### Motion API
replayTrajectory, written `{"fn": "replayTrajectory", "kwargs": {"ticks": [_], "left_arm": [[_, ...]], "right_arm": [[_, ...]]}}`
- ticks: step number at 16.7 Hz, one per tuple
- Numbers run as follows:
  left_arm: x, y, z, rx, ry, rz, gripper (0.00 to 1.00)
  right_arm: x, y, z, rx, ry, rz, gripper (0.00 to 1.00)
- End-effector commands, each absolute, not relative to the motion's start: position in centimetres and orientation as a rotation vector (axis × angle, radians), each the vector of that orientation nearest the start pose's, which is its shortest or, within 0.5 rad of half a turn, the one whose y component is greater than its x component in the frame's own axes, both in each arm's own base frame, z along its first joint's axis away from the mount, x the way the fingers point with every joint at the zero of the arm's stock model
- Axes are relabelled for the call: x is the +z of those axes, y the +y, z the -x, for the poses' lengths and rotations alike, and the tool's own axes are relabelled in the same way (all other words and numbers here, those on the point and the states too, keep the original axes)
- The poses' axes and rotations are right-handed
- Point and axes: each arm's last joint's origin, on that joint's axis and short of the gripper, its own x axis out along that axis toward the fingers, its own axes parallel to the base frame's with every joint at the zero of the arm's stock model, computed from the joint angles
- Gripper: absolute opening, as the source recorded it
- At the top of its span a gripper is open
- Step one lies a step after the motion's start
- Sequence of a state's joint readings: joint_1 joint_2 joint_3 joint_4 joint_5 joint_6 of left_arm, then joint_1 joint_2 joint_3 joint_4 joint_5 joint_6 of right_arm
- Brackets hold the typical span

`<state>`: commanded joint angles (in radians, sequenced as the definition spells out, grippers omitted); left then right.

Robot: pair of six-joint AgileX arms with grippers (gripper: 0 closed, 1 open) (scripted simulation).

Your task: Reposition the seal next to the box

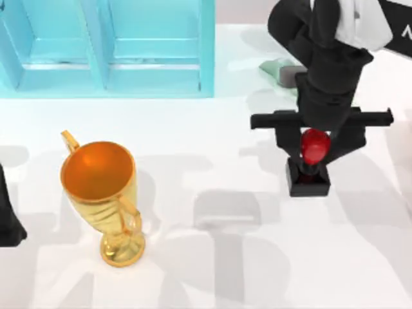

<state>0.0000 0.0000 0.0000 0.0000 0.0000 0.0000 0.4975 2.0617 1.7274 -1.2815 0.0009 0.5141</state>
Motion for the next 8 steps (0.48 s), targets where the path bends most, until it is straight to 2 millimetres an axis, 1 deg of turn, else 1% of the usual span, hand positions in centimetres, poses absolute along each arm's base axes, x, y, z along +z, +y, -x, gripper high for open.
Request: {"fn": "replayTrajectory", "kwargs": {"ticks": [2, 5, 6, 8], "left_arm": [[16.0, -0.1, -10.6, 0.000, 0.000, 0.000, 1.00], [16.0, -0.1, -10.6, 0.000, 0.000, 0.000, 1.00], [16.0, -0.1, -10.6, 0.000, 0.000, 0.000, 1.00], [16.0, -0.1, -10.6, 0.000, 0.000, 0.000, 1.00]], "right_arm": [[22.6, 17.1, -37.3, -0.020, 1.608, 0.005, 0.00], [25.7, 12.5, -40.9, -0.009, 1.578, -0.006, 0.00], [26.6, 10.7, -41.7, -0.007, 1.569, -0.007, 0.00], [28.0, 7.3, -42.8, -0.006, 1.560, -0.008, 0.00]]}}
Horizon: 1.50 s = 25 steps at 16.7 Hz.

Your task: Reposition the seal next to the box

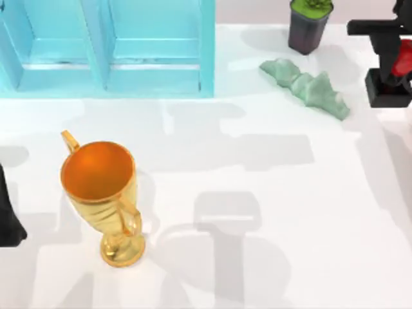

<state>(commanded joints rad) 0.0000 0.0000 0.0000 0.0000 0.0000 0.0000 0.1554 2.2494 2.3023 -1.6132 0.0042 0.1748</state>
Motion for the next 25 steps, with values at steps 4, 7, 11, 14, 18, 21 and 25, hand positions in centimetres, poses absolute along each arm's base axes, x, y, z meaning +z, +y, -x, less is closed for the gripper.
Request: {"fn": "replayTrajectory", "kwargs": {"ticks": [4, 7, 11, 14, 18, 21, 25], "left_arm": [[16.0, -0.1, -10.6, 0.000, 0.000, 0.000, 1.00], [16.0, -0.1, -10.6, 0.000, 0.000, 0.000, 1.00], [16.0, -0.1, -10.6, 0.000, 0.000, 0.000, 1.00], [16.0, -0.1, -10.6, 0.000, 0.000, 0.000, 1.00], [16.0, -0.1, -10.6, 0.000, 0.000, 0.000, 1.00], [16.0, -0.1, -10.6, 0.000, 0.000, 0.000, 1.00], [16.0, -0.1, -10.6, 0.000, 0.000, 0.000, 1.00]], "right_arm": [[29.3, 3.4, -43.3, -0.007, 1.558, -0.008, 0.00], [29.3, 3.3, -43.3, -0.007, 1.558, -0.008, 0.00], [28.9, 3.5, -43.4, -0.003, 1.544, -0.006, 0.00], [26.8, 3.6, -43.6, -0.002, 1.550, -0.005, 0.00], [23.3, 3.4, -43.5, -0.007, 1.566, -0.007, 0.00], [22.8, 3.4, -43.4, -0.007, 1.558, -0.008, 0.00], [22.8, 3.4, -43.4, -0.007, 1.558, -0.008, 0.08]]}}
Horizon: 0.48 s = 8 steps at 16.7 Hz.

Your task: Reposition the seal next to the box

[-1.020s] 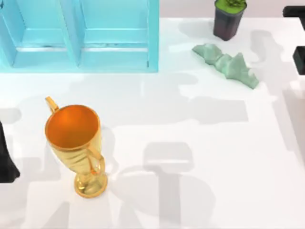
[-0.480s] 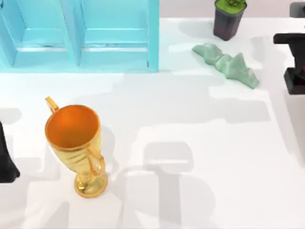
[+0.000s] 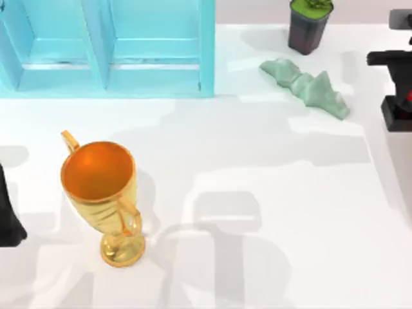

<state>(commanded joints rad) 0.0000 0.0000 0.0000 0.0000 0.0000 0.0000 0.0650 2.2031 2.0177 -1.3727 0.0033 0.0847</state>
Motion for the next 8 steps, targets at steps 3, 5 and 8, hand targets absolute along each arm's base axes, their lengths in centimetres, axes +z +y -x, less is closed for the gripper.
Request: {"fn": "replayTrajectory", "kwargs": {"ticks": [3, 5, 8], "left_arm": [[16.00, -0.12, -10.57, 0.000, 0.000, 0.000, 1.00], [16.00, -0.12, -10.57, 0.000, 0.000, 0.000, 1.00], [16.00, -0.12, -10.57, 0.000, 0.000, 0.000, 1.00]], "right_arm": [[22.79, 3.38, -43.38, -0.007, 1.558, -0.008, 0.30], [22.79, 3.38, -43.38, -0.007, 1.558, -0.008, 0.45], [22.79, 3.38, -43.38, -0.007, 1.558, -0.008, 0.68]]}}
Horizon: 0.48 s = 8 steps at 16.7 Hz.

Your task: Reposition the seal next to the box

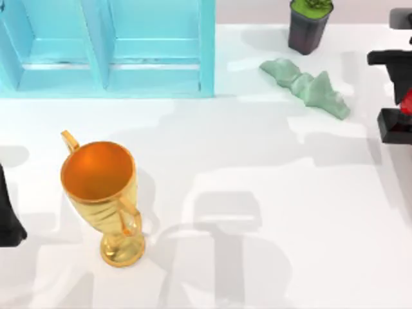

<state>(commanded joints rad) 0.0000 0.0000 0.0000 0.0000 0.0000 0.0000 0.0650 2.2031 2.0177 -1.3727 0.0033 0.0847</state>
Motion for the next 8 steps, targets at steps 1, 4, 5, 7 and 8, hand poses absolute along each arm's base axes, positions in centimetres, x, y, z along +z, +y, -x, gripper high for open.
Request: {"fn": "replayTrajectory", "kwargs": {"ticks": [1, 4, 5, 7, 8], "left_arm": [[16.00, -0.12, -10.57, 0.000, 0.000, 0.000, 1.00], [16.00, -0.12, -10.57, 0.000, 0.000, 0.000, 1.00], [16.00, -0.12, -10.57, 0.000, 0.000, 0.000, 1.00], [16.00, -0.12, -10.57, 0.000, 0.000, 0.000, 1.00], [16.00, -0.12, -10.57, 0.000, 0.000, 0.000, 1.00]], "right_arm": [[22.79, 3.38, -43.38, -0.007, 1.558, -0.008, 0.75], [22.79, 3.38, -43.38, -0.007, 1.558, -0.008, 0.98], [22.79, 3.38, -43.38, -0.007, 1.558, -0.008, 1.00], [22.79, 3.38, -43.38, -0.007, 1.558, -0.008, 1.00], [22.79, 3.38, -43.38, -0.007, 1.558, -0.008, 1.00]]}}
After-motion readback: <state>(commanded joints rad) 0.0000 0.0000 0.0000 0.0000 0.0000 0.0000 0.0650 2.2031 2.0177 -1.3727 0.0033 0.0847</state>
